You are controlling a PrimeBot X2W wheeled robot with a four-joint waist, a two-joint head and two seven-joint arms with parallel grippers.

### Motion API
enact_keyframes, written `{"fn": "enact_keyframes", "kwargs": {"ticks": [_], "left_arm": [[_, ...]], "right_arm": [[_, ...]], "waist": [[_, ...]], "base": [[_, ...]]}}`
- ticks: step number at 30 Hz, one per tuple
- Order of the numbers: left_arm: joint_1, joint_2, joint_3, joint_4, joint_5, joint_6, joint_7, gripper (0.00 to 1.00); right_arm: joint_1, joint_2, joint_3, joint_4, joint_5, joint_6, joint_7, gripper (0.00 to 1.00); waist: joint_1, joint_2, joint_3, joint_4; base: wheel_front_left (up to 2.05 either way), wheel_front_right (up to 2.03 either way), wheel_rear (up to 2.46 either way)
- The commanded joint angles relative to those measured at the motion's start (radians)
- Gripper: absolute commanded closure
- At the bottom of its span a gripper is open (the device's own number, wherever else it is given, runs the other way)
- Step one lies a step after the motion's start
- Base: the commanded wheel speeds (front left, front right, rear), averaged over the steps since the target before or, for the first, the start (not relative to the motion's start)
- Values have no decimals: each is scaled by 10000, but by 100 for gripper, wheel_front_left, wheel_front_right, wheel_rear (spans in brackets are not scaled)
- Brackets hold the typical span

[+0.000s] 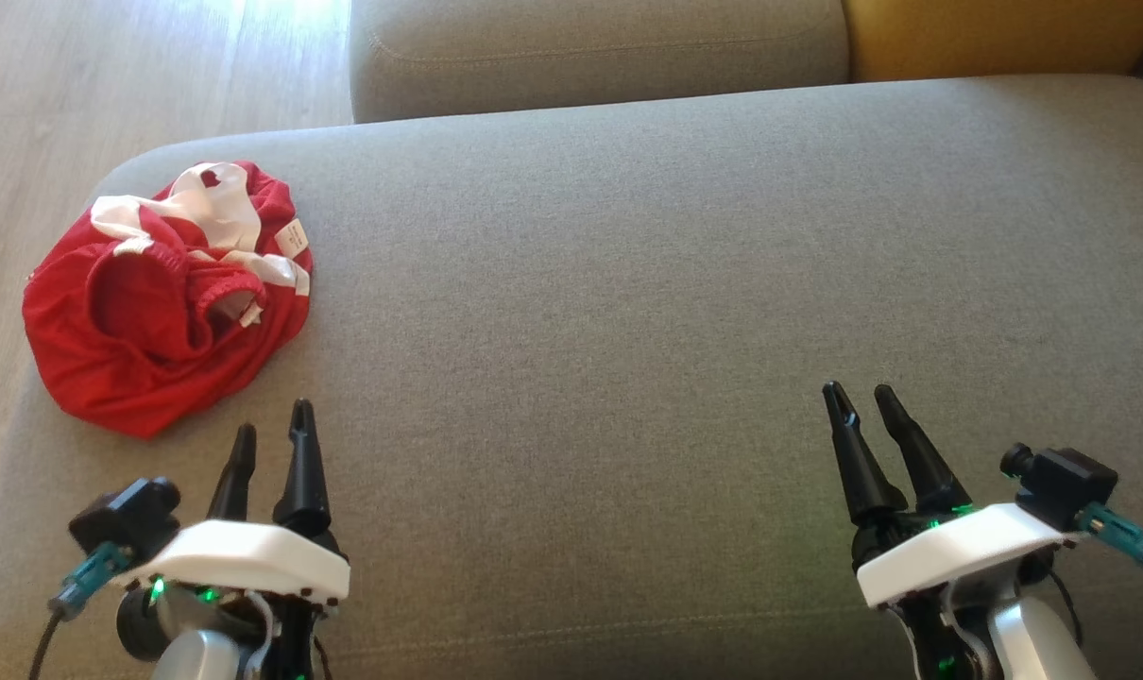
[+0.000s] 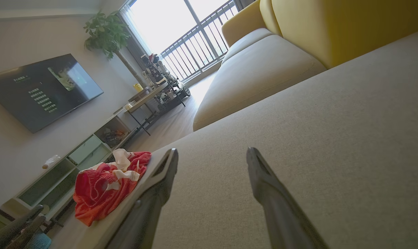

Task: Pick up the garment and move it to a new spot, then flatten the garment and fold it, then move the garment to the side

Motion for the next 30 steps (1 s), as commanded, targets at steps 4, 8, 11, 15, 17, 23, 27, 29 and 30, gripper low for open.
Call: {"fn": "enact_keyframes", "kwargs": {"ticks": [4, 8, 11, 15, 17, 23, 27, 29, 30], "left_arm": [[-468, 253, 39, -564, 699, 152, -211, 0], [-443, 310, -42, -701, 1182, 256, -328, 0], [-429, 336, -81, -797, 1547, 347, -416, 0], [-409, 347, -143, -929, 2022, 438, -533, 0], [-404, 351, -155, -974, 2244, 467, -591, 0], [-336, 360, -180, -1076, 2970, 542, -766, 0], [-311, 368, -197, -1126, 3463, 556, -883, 0], [-308, 368, -213, -1161, 3723, 561, -942, 0], [-309, 377, -227, -1182, 3872, 568, -971, 0]], "right_arm": [[-534, -96, 224, -502, -685, 1, -229, 0], [-554, -100, 259, -575, -1148, 1, -347, 0], [-565, -102, 210, -613, -1553, 1, -435, 0], [-550, -105, -12, -565, -2126, 1, -553, 0], [-554, -106, -87, -555, -2372, 1, -612, 0], [-582, -111, -106, -597, -3152, 1, -789, 0], [-619, -114, -64, -631, -3656, 0, -907, 0], [-632, -116, -48, -645, -3875, 0, -966, 0], [-639, -117, -42, -648, -3959, 0, -995, 0]], "waist": [[0, 0, 9, 20], [0, 0, 26, 27], [0, 0, 39, 27], [0, 0, 40, 31], [0, 0, 42, 37], [0, 0, 41, 37], [0, 0, 41, 33], [0, 0, 38, 34], [0, 0, 35, 33]], "base": [[0, 0, 0], [0, 0, 0], [0, 0, 0], [0, 0, 0], [0, 0, 0], [0, 0, 0], [0, 0, 0], [0, 0, 0], [0, 0, 0]]}}
